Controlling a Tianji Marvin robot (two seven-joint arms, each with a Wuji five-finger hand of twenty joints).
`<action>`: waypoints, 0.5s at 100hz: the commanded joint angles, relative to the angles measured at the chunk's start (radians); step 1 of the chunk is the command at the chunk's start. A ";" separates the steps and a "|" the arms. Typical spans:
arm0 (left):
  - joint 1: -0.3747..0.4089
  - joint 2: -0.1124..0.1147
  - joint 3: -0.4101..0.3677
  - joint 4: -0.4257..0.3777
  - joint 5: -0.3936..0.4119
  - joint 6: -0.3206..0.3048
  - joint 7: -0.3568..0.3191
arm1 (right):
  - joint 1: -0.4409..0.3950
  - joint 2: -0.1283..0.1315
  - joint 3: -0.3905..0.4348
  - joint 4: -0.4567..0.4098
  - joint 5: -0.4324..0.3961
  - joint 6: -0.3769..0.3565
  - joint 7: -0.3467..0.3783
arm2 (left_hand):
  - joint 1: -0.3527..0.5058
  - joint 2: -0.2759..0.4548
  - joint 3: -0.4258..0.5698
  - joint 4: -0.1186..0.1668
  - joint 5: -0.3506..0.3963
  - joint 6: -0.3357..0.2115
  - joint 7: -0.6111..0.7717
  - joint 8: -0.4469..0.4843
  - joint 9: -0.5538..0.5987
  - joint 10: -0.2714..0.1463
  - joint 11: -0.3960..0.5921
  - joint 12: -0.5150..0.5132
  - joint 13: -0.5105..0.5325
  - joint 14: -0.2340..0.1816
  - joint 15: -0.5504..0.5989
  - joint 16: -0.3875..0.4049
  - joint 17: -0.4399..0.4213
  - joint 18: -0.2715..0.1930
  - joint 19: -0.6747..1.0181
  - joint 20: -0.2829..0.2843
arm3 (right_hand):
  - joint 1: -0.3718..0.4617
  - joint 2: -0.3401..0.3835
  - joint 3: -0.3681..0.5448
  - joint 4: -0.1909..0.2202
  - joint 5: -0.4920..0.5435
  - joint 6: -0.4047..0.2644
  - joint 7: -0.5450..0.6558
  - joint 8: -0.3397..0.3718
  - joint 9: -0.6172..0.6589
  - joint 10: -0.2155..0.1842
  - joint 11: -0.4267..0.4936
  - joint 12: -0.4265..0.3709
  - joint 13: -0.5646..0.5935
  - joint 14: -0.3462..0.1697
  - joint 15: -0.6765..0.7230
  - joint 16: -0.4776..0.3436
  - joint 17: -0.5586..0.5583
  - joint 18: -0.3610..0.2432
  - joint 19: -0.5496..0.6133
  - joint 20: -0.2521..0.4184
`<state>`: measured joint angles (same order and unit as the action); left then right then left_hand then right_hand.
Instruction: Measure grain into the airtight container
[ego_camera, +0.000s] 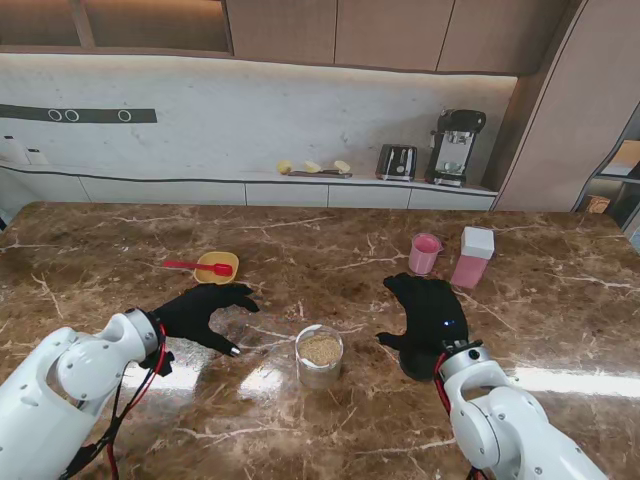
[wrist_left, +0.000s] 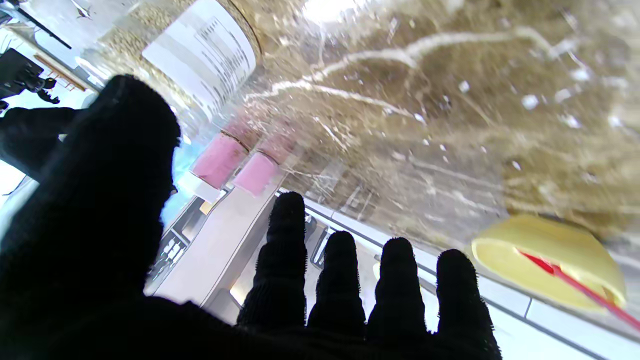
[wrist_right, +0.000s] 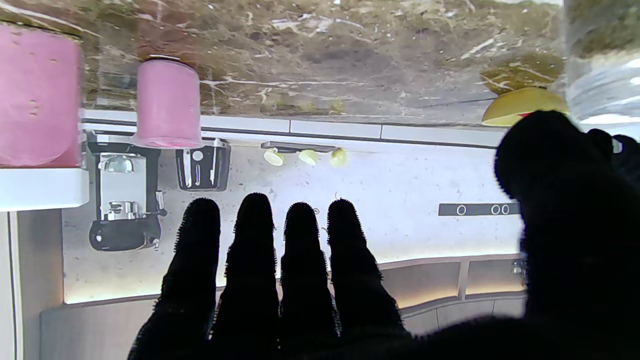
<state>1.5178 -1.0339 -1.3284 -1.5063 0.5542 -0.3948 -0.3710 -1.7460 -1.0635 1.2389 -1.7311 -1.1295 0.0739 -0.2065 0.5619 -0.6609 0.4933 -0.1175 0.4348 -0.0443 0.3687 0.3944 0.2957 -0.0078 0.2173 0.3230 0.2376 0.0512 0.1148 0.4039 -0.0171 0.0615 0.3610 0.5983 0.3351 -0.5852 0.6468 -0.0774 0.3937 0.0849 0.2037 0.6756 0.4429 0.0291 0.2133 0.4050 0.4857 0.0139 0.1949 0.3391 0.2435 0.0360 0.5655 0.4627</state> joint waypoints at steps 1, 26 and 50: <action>-0.015 0.018 -0.017 -0.016 0.006 0.003 -0.003 | 0.004 -0.009 -0.005 0.013 0.008 -0.010 0.006 | -0.003 0.041 -0.017 0.004 0.027 0.024 -0.004 -0.021 0.033 -0.022 0.017 -0.004 0.033 -0.030 0.014 0.000 -0.005 -0.051 0.097 -0.054 | -0.032 0.011 0.018 0.036 0.013 -0.018 0.010 -0.013 0.018 -0.010 -0.023 -0.021 0.022 -0.007 -0.012 -0.024 0.002 -0.019 0.010 -0.023; -0.041 0.033 -0.061 -0.043 0.031 0.046 -0.092 | 0.036 -0.018 -0.019 0.040 0.069 -0.043 -0.021 | 0.018 0.159 -0.065 0.038 0.069 0.088 -0.009 -0.052 0.077 0.005 0.040 -0.011 0.098 -0.009 0.043 0.008 0.038 -0.089 0.314 -0.207 | -0.047 0.026 0.030 0.037 0.017 -0.022 0.017 -0.038 0.031 -0.009 -0.042 -0.049 0.027 -0.026 -0.035 -0.049 0.021 -0.070 0.013 -0.109; -0.102 0.057 -0.090 -0.065 0.085 0.075 -0.216 | 0.073 -0.033 -0.048 0.080 0.137 -0.059 -0.076 | 0.048 0.218 -0.060 0.044 0.114 0.078 0.006 -0.052 0.148 0.013 0.061 -0.001 0.174 0.010 0.080 0.023 0.087 -0.050 0.379 -0.198 | -0.057 0.038 0.042 0.038 0.033 -0.033 0.025 -0.051 0.045 -0.010 -0.060 -0.088 0.042 -0.035 -0.050 -0.092 0.040 -0.089 0.041 -0.184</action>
<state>1.4427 -0.9940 -1.4081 -1.5608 0.6279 -0.3297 -0.5846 -1.6778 -1.0863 1.1963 -1.6635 -0.9975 0.0148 -0.2938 0.5847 -0.4678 0.4480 -0.0994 0.5191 0.0319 0.3639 0.3551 0.4225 0.0038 0.2656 0.3231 0.3680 0.0500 0.1676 0.4129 0.0648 0.0057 0.7009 0.4049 0.3218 -0.5606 0.6708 -0.0720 0.4072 0.0668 0.2257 0.6373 0.4792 0.0291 0.1756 0.3378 0.5063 0.0029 0.1609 0.2693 0.2818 -0.0243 0.5890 0.3074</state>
